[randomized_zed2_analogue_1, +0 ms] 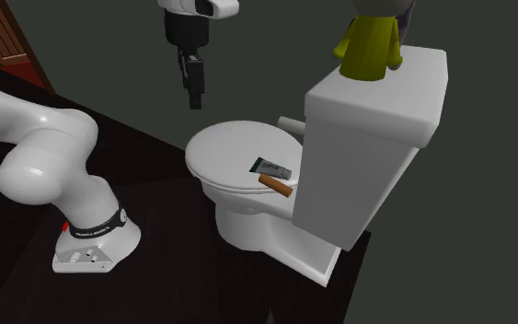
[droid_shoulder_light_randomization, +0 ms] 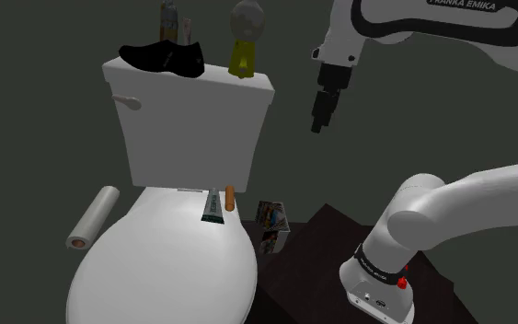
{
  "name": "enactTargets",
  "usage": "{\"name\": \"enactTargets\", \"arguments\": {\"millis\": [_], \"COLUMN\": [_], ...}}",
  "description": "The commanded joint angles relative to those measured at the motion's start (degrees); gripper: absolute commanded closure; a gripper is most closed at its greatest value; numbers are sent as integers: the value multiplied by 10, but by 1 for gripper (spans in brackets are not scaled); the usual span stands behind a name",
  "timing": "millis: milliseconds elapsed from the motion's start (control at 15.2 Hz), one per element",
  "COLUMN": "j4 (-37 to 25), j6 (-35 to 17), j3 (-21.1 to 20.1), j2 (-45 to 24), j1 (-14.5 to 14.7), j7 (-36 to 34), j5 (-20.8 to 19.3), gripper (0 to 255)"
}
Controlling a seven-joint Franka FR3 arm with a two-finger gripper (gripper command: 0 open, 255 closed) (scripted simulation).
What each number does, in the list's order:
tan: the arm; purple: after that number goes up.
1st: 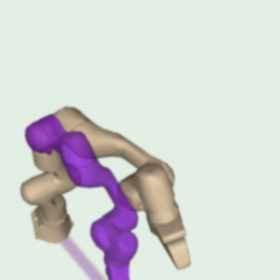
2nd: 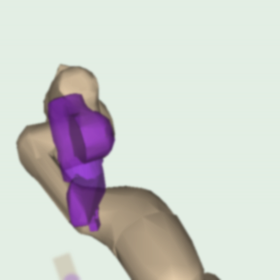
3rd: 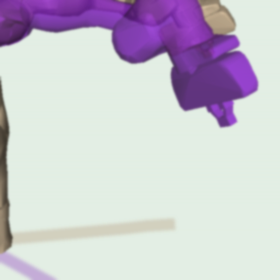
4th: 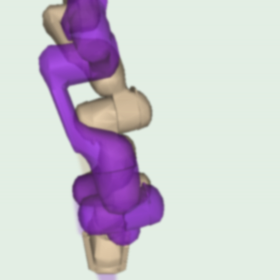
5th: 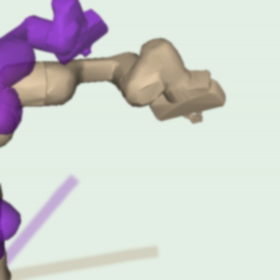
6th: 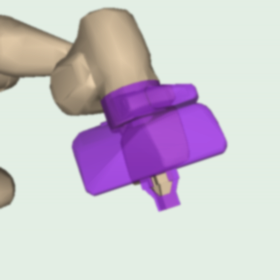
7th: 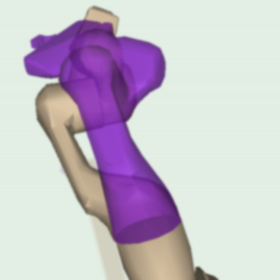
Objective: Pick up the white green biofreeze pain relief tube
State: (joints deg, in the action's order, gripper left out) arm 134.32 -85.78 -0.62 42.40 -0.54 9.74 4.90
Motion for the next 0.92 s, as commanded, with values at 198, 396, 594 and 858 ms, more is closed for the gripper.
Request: {"name": "enactTargets", "arguments": {"millis": [198,396,594,858], "j4": [32,54,67,68], "j6": [-56,-113,-171,-247], "j3": [-41,-82,-123,-177], "j2": [-14,-40,-77,-144], "j1": [-3,-6,-11,-24], "j7": [-63,-127,-191,-280], "j5": [16,28,36,33], "gripper": [0,0,0,0]}}
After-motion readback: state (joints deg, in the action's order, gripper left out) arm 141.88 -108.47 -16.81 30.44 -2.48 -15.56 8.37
